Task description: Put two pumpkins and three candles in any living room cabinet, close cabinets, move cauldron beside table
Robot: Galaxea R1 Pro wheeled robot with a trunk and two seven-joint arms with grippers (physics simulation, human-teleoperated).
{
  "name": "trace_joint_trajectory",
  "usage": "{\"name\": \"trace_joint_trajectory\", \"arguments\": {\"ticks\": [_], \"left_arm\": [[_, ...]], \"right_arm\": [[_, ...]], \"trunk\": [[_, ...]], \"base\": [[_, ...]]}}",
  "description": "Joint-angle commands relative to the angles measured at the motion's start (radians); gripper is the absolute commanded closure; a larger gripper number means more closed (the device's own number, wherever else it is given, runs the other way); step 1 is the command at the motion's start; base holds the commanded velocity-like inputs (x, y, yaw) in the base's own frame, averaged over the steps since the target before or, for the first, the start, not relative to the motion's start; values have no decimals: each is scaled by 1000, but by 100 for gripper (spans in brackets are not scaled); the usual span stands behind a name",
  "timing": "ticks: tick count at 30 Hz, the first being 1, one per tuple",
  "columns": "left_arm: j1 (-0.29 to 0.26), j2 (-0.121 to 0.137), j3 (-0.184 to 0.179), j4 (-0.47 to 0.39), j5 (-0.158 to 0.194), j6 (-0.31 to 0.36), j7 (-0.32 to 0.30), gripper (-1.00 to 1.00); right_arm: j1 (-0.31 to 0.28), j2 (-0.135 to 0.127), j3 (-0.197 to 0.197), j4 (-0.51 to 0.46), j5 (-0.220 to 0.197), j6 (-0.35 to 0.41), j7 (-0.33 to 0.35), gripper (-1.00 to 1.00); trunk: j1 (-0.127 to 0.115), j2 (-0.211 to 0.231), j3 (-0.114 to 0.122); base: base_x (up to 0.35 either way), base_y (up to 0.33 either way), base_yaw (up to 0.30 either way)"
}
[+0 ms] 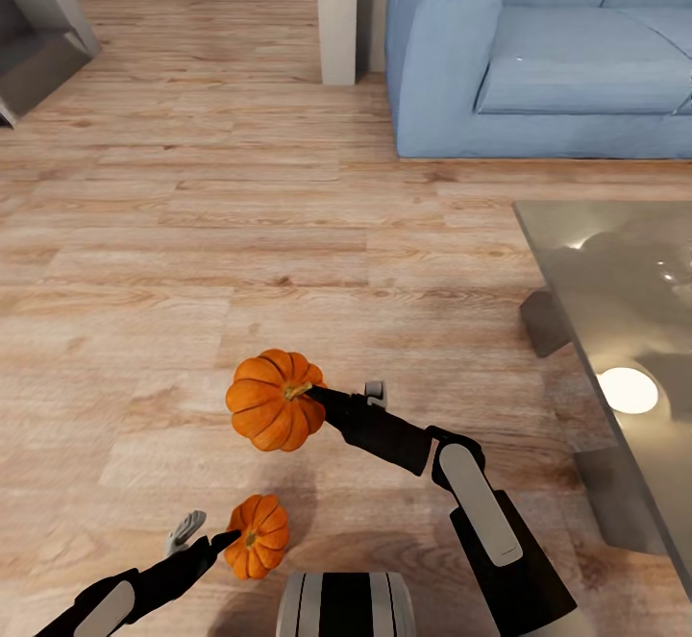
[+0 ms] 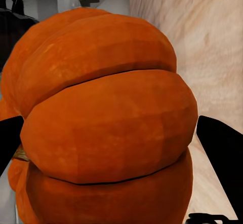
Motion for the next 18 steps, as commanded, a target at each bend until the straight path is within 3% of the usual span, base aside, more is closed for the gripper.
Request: {"name": "trace_joint_trajectory", "arguments": {"ticks": [1,18], "left_arm": [[0,1,-4,0,10,5,-1,-100],[0,1,-4,0,10,5,-1,-100]], "right_arm": [[0,0,-1,0,1,4,3,100],[0,0,-1,-3,1,4,3,100]], "trunk": [[0,0,-1],[0,0,-1]], "base": [[0,-120,0],[0,-45,0]]}}
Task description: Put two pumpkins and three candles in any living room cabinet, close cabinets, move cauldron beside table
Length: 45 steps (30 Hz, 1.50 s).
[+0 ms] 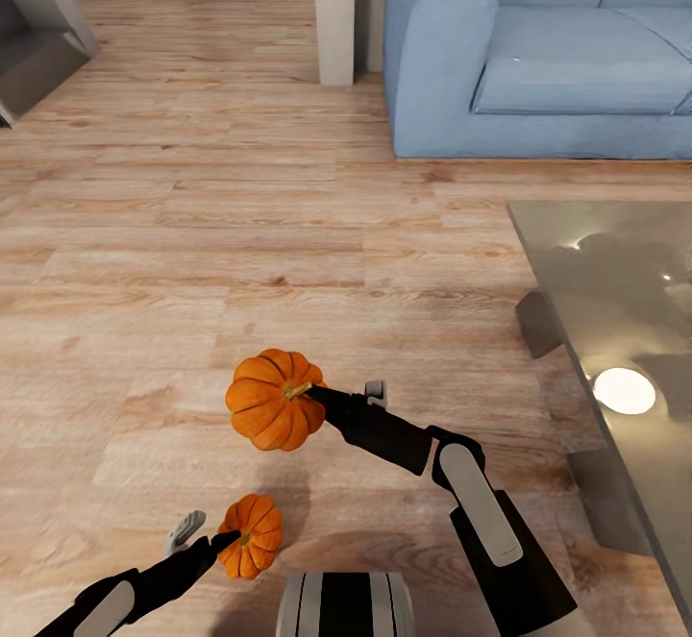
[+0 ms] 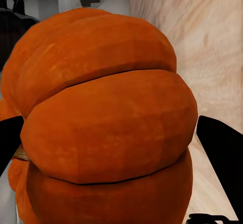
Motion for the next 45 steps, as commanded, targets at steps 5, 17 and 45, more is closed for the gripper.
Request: {"name": "trace_joint_trajectory", "arguments": {"ticks": [5,17,45], "left_arm": [[-1,1,-4,-1,10,5,-1,-100],[-1,0,-4,0,10,5,-1,-100],[-1,0,-4,1,10,5,-1,-100]], "right_arm": [[0,0,-1,0,0,4,2,100],[0,0,0,1,0,4,2,100],[0,0,-1,-1,0,5,3,100]], "trunk": [[0,0,-1],[0,0,-1],[0,0,-1]], "base": [[0,-8,0],[50,9,0],[2,0,0]]}}
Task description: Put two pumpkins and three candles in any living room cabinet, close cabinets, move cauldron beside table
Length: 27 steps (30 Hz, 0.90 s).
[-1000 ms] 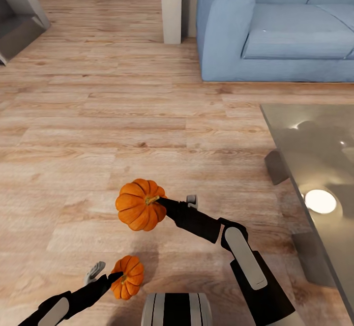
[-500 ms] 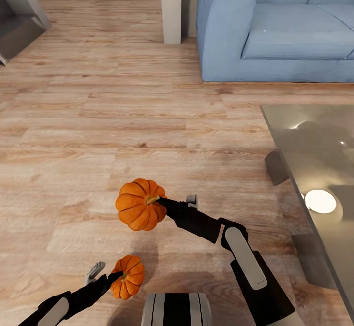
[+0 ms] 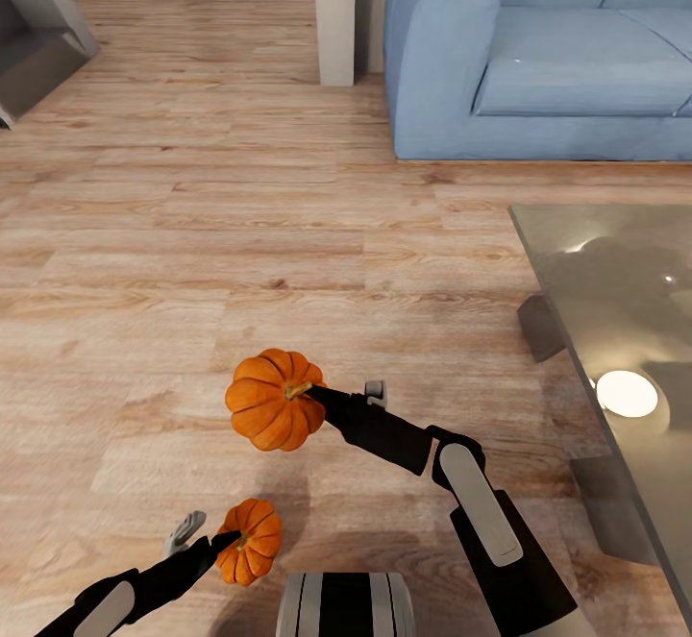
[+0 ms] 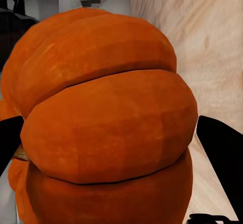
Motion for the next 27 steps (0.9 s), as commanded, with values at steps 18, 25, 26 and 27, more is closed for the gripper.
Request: {"name": "trace_joint_trajectory", "arguments": {"ticks": [18,25,26,27], "left_arm": [[-1,0,-4,-1,11,3,1,-100],[-1,0,-4,-1,11,3,0,-100],[-1,0,-4,-1,11,3,-1,-100],[-1,0,-4,-1,11,3,-1,-100]], "right_arm": [[0,0,0,2,1,4,2,100],[0,0,0,1,1,4,2,100],[0,0,0,1,1,4,2,100],[0,0,0,0,1,4,2,100]], "trunk": [[2,-1,-16],[2,-1,-16],[2,-1,-20],[3,-2,-24]], "base": [[0,0,0],[0,0,0],[0,0,0],[0,0,0]]}}
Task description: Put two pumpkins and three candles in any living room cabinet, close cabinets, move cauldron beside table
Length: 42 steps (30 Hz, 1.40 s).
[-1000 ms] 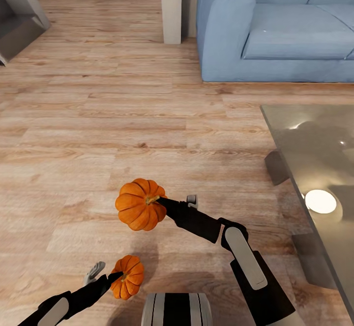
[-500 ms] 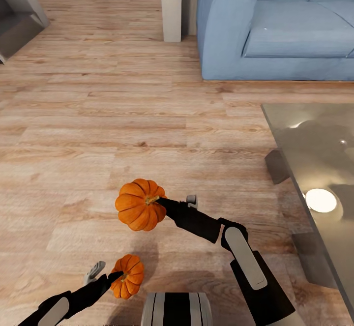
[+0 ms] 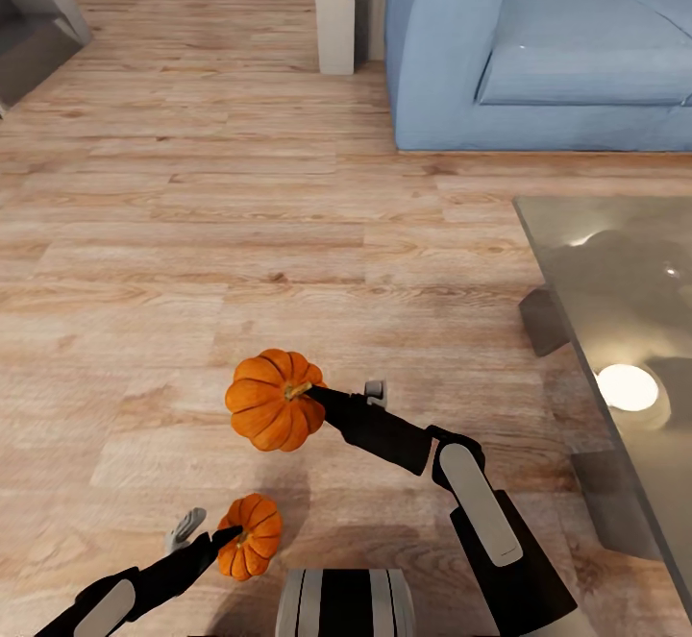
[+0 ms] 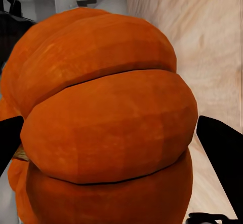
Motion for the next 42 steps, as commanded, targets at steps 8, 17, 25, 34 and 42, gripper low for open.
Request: {"name": "trace_joint_trajectory", "arguments": {"ticks": [8,17,25,34,42], "left_arm": [[0,1,-8,3,-9,0,28,-100],[0,1,-8,3,-8,-14,28,100],[0,1,-8,3,-8,-20,28,100],[0,1,-8,3,-8,-20,28,100],[0,1,-8,3,-8,-20,28,100]], "right_arm": [[0,0,-1,0,-2,4,3,100],[0,0,-1,0,-2,4,3,100],[0,0,-1,0,-2,4,3,100],[0,0,0,0,-2,4,3,100],[0,0,0,1,-2,4,3,100]], "trunk": [[1,-1,-9],[1,-1,-9],[1,-1,-9],[1,-1,-9],[1,-1,-9]], "base": [[0,0,0],[0,0,0],[0,0,0],[0,0,0],[0,0,0]]}}
